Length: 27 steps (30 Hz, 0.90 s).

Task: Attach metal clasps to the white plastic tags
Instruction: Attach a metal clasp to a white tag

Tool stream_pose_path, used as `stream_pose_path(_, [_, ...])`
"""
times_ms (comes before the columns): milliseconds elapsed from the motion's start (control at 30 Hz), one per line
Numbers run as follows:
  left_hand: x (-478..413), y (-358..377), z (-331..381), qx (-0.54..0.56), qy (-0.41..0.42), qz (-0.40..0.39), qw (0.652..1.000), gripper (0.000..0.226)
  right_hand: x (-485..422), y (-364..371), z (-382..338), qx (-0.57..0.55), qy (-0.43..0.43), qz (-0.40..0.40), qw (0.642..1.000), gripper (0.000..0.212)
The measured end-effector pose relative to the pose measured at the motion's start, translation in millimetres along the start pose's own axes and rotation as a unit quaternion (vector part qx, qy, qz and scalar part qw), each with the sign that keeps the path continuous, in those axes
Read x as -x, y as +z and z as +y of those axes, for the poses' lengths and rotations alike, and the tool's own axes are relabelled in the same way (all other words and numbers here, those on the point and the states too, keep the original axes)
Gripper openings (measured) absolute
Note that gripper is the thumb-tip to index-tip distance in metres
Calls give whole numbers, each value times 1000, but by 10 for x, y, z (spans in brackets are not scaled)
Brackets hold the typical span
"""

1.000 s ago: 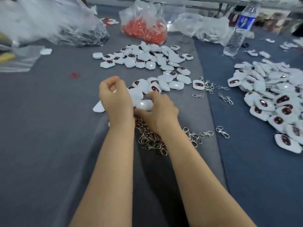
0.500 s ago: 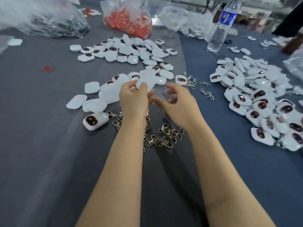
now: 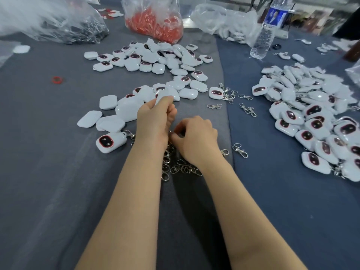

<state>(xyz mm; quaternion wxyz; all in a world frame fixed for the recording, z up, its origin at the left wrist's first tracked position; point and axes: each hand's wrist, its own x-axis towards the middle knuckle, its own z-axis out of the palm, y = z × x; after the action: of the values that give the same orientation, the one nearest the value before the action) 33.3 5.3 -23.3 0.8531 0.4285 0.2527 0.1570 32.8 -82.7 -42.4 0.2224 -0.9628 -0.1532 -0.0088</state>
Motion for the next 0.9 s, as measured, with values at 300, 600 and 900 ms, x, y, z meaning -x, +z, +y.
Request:
stream_pose_path(300, [28, -71, 123, 174, -68, -20, 982, 33, 1, -14, 46, -11, -48, -21, 999, 25])
stream_pose_path(600, [7, -44, 47, 64, -55, -1, 996, 25, -61, -235, 224, -467, 51, 34, 882, 10])
stream_pose_path(900, [116, 21, -54, -143, 47, -76, 986, 28, -98, -328, 312, -618, 73, -12, 783, 15])
